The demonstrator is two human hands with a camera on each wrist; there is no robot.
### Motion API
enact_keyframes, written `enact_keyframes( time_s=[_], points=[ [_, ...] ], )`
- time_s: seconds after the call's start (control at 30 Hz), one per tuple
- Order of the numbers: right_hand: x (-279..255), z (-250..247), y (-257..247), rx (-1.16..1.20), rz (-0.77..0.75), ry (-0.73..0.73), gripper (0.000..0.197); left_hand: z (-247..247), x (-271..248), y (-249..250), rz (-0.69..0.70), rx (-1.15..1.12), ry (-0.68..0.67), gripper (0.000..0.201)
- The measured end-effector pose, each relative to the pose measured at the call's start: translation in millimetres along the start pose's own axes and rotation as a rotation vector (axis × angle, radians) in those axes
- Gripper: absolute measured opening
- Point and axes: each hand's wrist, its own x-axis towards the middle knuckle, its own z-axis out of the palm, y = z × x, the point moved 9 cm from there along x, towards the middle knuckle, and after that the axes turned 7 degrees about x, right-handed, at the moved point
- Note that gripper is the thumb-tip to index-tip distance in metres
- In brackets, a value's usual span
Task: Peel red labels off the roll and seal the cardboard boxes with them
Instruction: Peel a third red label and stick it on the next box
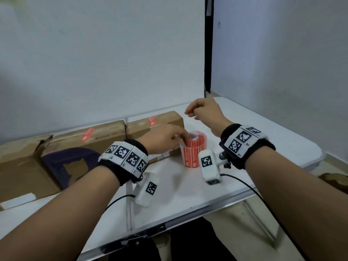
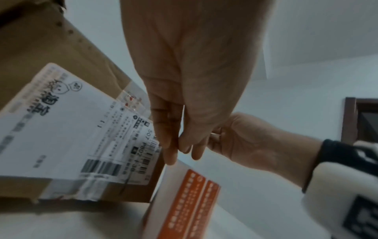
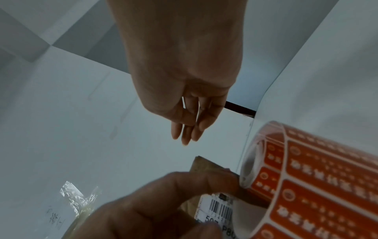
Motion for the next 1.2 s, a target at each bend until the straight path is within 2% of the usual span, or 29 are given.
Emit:
enact_keyframes(
  time_s=[0.23,0.37,0.43,0.5,0.57,0.8,0.97,1.13,1.2],
  points=[
    [-16,11,4,-0.114,0.016,-0.137,0.031,20,2,-7,-0.02,0.178,-0.113,0.02],
    [-24,21,5,-0.239,0.044,-0.264,0.031,19,1,-11,-0.062,0.116,-0.099,0.019],
    [-28,25,7,-0.302,0.065,-0.326,0.024,15,-2,-16,-0.116,0.071,-0.083,0.017],
    [-29,26,10,-0.373,0.082,-0.382,0.017,14,-6,-24,-0.203,-0.059,-0.081,0.013],
    [-31,25,13,-0.427,0.106,-0.42,0.019,14,-11,-31,-0.277,-0.176,-0.068,0.011],
    [-32,25,16,-0.414,0.085,-0.39,0.014,-4,-17,-41,-0.393,-0.211,0.148,0.018],
    [-29,19,23,-0.278,0.108,-0.275,0.012,-29,-28,-40,-0.398,-0.209,0.488,0.013],
    [-31,14,31,-0.171,0.161,-0.19,0.015,-30,-32,-39,-0.429,-0.271,0.608,0.02],
    [-32,13,32,-0.149,0.16,-0.162,0.015,-26,-29,-39,-0.447,-0.288,0.577,0.012]
  ],
)
